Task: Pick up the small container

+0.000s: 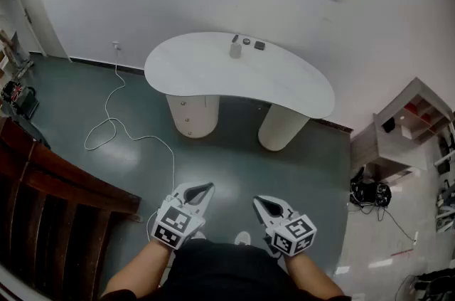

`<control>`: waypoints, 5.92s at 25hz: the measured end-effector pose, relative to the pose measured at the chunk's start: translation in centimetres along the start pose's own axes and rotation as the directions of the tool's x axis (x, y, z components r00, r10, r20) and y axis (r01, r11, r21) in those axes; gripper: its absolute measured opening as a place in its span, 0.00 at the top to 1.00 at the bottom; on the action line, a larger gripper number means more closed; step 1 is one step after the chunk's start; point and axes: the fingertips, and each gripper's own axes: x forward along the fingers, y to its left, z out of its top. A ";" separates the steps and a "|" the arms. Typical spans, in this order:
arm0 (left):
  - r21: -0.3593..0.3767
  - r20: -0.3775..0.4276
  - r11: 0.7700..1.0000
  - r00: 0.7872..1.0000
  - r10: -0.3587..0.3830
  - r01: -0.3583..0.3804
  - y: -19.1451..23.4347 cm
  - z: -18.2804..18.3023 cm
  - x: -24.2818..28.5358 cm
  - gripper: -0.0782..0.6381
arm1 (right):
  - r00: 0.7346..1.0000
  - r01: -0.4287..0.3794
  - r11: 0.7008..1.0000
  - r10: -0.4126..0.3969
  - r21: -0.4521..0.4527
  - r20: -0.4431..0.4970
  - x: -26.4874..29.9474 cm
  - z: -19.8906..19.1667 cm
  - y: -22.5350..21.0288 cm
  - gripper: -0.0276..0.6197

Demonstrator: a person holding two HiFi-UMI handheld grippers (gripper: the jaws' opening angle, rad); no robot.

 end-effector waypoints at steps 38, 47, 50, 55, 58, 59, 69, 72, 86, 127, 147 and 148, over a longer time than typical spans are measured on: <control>0.000 -0.036 0.998 0.998 -0.057 0.058 7.3 -5.2 -6.1 0.87 | 0.998 0.057 0.997 -0.056 0.059 -0.021 7.4 -0.9 7.3 0.96; -0.010 -0.033 0.998 0.997 -0.067 0.067 8.2 -5.3 -4.8 0.87 | 0.998 0.062 0.996 -0.062 0.060 0.002 9.2 0.3 5.9 0.96; -0.007 -0.039 0.998 0.997 -0.070 0.069 8.5 -5.1 -3.8 0.87 | 0.998 0.059 0.996 -0.060 0.063 0.011 10.0 0.8 4.6 0.96; -0.023 -0.049 0.998 0.997 -0.055 0.054 10.6 -4.3 -1.0 0.87 | 0.999 0.047 0.997 -0.049 0.064 0.024 12.0 2.3 1.5 0.96; -0.033 -0.042 0.998 0.998 -0.048 0.046 12.3 -2.8 1.5 0.87 | 0.999 0.035 0.998 -0.037 0.060 0.035 13.6 4.0 -1.2 0.96; -0.031 -0.039 0.999 0.998 -0.045 0.044 12.9 -1.9 2.5 0.87 | 0.999 0.031 0.998 -0.033 0.057 0.039 14.1 4.7 -2.2 0.96; -0.021 -0.044 1.000 0.999 0.001 -0.002 17.7 4.2 12.8 0.87 | 0.999 -0.018 0.999 0.016 0.033 0.050 18.0 10.6 -13.3 0.96; -0.019 -0.060 1.000 0.998 0.018 -0.019 18.6 5.3 15.7 0.87 | 0.998 -0.039 0.999 0.037 0.037 0.041 18.7 11.5 -16.5 0.96; -0.029 -0.103 0.998 0.993 0.056 -0.059 21.7 8.0 22.9 0.87 | 0.994 -0.106 0.992 0.106 0.066 0.007 22.4 13.0 -24.0 0.96; 0.065 -0.044 0.968 0.970 -0.241 0.243 50.9 15.4 40.3 0.87 | 0.984 0.172 0.985 -0.171 0.019 -0.048 47.2 26.0 -37.1 0.96; 0.032 -0.085 0.998 0.995 -0.048 0.051 52.3 14.8 44.8 0.87 | 0.996 0.069 0.997 -0.067 0.039 -0.057 47.1 26.9 -42.3 0.96; 0.032 -0.092 0.998 0.995 -0.043 0.046 52.4 14.5 45.2 0.84 | 0.996 0.067 0.997 -0.065 0.039 -0.053 47.0 26.9 -42.5 0.96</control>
